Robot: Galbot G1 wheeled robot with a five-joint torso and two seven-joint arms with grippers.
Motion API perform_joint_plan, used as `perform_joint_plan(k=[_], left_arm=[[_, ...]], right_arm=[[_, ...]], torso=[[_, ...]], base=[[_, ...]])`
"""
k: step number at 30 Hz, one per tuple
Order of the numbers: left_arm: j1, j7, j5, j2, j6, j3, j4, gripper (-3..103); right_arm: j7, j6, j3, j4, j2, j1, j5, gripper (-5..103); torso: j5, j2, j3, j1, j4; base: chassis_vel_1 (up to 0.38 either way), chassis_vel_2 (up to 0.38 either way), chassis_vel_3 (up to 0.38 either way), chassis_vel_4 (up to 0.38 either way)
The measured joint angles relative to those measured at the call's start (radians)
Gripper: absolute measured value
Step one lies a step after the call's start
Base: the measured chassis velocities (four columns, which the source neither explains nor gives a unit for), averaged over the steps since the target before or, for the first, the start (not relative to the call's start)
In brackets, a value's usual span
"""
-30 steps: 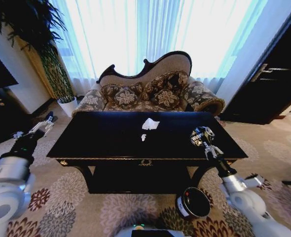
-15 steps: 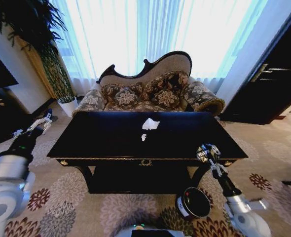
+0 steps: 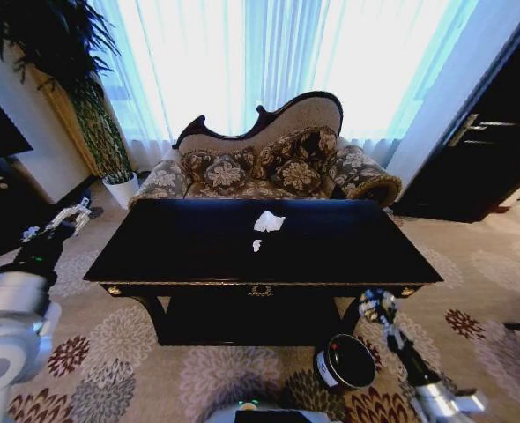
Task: Move to the front of the table and place the trash on the table into the trash bin.
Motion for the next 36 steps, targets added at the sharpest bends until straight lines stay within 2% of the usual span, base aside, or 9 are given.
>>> perform_joint_plan(k=[5, 9, 10, 12, 14, 18, 21, 35, 36], left_arm=[[0.01, 0.0, -0.015, 0.009, 0.0, -0.032, 0.007, 100], [0.024, 0.001, -0.023, 0.011, 0.0, -0.058, 0.008, 100], [0.024, 0.001, -0.023, 0.011, 0.0, -0.058, 0.008, 100], [0.028, 0.001, -0.028, 0.012, 0.0, -0.068, 0.003, 100], [0.034, 0.0, -0.04, 0.013, 0.0, -0.085, -0.006, 100], [0.04, 0.0, -0.047, 0.012, 0.0, -0.096, -0.01, 100], [0.056, -0.001, -0.05, 0.002, 0.0, -0.117, -0.014, 100], [0.072, -0.005, -0.074, 0.003, 0.004, -0.178, -0.02, 100], [0.074, -0.005, -0.076, 0.002, 0.004, -0.18, -0.022, 100]], right_arm=[[0.07, 0.042, -0.092, -0.195, -0.007, 0.104, -0.162, 0], [0.255, 0.069, -0.155, -0.355, -0.008, 0.192, -0.427, 0], [0.255, 0.069, -0.155, -0.355, -0.008, 0.192, -0.427, 0], [0.35, 0.066, -0.171, -0.407, -0.008, 0.225, -0.537, 0], [0.497, 0.052, -0.2, -0.469, -0.012, 0.265, -0.652, 0], [0.577, 0.035, -0.218, -0.493, -0.013, 0.285, -0.699, 0], [0.757, -0.071, -0.253, -0.535, 0.003, 0.332, -0.833, 0], [0.9, -0.172, -0.34, -0.695, 0.036, 0.429, -0.846, -3], [0.904, -0.176, -0.344, -0.694, 0.038, 0.431, -0.843, 2]], torso=[[0.0, 0.0, 0.0, 0.0, 0.0005], [0.0001, 0.0, 0.0, 0.0, 0.0003], [0.0001, 0.0, 0.0, 0.0, 0.0003], [0.0, 0.0, 0.0, 0.0, 0.0004], [0.0, 0.0, 0.0, 0.0, 0.0003], [-0.0001, 0.0, 0.0, 0.0, 0.0002], [0.0003, 0.0, 0.0, 0.0, 0.0004], [-0.0003, 0.0, 0.0, 0.0, 0.0003], [-0.0002, 0.0, 0.0, 0.0, 0.0004]], base=[[0.0, 0.0, 0.0, 0.0], [0.0, 0.0, 0.0, 0.0], [0.0, 0.0, 0.0, 0.0], [0.0, 0.0, 0.0, 0.0], [0.0, 0.0, 0.0, 0.0], [0.0, 0.0, 0.0, 0.0], [0.0, 0.0, 0.0, 0.0], [0.0, 0.0, 0.0, 0.0], [0.0, 0.0, 0.0, 0.0]])
